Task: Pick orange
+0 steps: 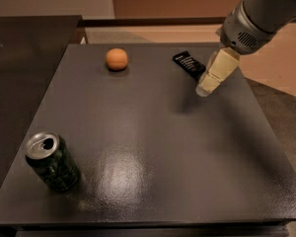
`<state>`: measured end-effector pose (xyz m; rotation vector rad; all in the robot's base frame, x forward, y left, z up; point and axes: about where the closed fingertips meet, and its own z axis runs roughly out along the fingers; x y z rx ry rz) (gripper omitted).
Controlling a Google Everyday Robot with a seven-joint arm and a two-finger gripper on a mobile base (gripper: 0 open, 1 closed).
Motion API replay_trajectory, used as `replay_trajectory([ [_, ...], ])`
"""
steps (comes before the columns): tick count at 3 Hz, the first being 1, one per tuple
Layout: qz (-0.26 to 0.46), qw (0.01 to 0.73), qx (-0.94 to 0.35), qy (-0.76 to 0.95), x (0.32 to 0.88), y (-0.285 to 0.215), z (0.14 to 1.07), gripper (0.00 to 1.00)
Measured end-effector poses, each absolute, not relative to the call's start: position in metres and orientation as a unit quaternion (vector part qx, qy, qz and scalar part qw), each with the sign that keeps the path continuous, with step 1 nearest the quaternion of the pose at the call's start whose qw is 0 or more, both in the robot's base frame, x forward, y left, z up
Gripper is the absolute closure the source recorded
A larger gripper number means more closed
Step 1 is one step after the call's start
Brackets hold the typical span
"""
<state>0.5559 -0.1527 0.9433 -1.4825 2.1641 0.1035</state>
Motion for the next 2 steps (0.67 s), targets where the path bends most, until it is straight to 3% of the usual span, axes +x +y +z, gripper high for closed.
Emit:
replay_trajectory([
  [2,0.054,0.319,-0.516,0.793,0.627,-0.096,0.932,0.0],
])
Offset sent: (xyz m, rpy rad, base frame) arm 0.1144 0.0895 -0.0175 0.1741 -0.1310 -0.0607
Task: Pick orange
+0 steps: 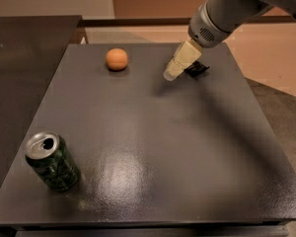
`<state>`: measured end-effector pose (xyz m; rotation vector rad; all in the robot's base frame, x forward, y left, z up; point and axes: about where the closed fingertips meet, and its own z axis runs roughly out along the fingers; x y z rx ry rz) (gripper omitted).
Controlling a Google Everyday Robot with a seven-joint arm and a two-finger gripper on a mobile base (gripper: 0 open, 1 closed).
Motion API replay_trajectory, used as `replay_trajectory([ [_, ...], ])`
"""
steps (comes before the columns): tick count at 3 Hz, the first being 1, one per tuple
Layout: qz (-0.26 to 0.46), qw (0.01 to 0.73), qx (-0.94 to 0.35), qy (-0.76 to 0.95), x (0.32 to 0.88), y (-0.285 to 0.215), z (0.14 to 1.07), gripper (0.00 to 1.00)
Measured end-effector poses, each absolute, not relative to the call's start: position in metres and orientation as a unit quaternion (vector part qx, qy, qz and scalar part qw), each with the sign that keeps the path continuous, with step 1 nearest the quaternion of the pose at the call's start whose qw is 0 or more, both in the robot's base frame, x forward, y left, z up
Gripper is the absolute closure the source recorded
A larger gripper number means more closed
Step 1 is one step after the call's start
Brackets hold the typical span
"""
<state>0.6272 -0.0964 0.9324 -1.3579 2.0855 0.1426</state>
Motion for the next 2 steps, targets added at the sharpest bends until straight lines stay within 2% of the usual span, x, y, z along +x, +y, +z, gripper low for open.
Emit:
replay_trajectory([
  [2,0.104,0.334,-0.504,0.79,0.674,-0.037,0.906,0.0],
])
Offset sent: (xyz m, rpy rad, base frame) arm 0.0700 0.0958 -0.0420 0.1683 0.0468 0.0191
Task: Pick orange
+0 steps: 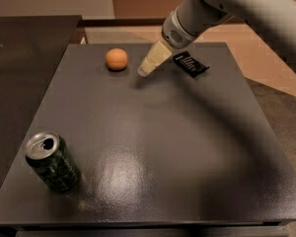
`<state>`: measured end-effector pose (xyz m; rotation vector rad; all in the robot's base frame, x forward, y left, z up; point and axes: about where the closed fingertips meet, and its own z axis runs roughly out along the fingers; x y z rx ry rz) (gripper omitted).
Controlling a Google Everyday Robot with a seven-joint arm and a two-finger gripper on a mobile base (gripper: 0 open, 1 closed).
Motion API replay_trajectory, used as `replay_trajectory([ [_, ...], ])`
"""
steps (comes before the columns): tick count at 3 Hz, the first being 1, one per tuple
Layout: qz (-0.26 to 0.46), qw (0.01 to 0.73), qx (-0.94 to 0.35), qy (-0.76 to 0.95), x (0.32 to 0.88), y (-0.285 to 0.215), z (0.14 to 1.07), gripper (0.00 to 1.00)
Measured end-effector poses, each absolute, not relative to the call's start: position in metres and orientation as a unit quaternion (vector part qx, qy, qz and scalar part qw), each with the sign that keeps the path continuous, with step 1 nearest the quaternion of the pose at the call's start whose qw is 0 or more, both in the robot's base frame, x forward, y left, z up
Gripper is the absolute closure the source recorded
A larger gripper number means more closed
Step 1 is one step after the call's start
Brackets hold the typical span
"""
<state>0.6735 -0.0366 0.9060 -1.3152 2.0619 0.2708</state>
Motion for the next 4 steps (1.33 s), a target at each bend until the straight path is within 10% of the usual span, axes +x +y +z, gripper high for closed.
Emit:
replay_trajectory([
  [4,0.14,0.351,-0.451,0.809,0.722,0.051,0.864,0.0],
])
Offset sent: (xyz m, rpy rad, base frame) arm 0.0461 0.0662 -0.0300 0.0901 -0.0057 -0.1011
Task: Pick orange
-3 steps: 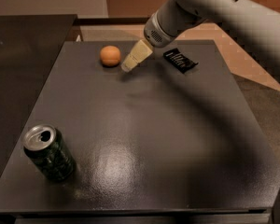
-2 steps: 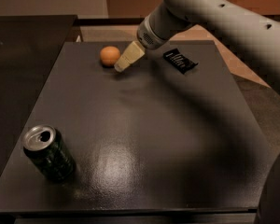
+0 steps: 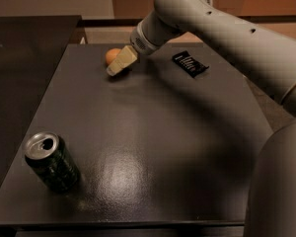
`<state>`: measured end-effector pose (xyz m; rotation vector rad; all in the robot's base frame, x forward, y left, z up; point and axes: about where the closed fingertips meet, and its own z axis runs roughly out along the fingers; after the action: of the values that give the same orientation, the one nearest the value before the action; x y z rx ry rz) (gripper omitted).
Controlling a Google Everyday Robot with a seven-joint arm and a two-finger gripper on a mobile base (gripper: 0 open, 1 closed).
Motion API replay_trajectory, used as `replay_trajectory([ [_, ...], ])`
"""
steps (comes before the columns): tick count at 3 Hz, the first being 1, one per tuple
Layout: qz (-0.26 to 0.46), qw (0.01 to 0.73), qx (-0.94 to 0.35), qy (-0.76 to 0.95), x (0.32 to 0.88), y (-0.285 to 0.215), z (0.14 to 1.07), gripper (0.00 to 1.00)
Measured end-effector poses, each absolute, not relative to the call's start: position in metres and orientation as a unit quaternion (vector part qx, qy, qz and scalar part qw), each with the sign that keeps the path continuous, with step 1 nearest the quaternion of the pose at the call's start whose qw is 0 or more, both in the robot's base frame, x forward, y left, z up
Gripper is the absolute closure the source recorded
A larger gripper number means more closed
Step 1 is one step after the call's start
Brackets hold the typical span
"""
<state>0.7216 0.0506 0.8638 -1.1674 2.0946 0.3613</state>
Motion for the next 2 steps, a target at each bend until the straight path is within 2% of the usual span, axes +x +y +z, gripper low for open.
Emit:
replay_trajectory([
  [2,0.147,0.351,-0.46,0.802,0.7282,0.0695,0.86,0.0],
])
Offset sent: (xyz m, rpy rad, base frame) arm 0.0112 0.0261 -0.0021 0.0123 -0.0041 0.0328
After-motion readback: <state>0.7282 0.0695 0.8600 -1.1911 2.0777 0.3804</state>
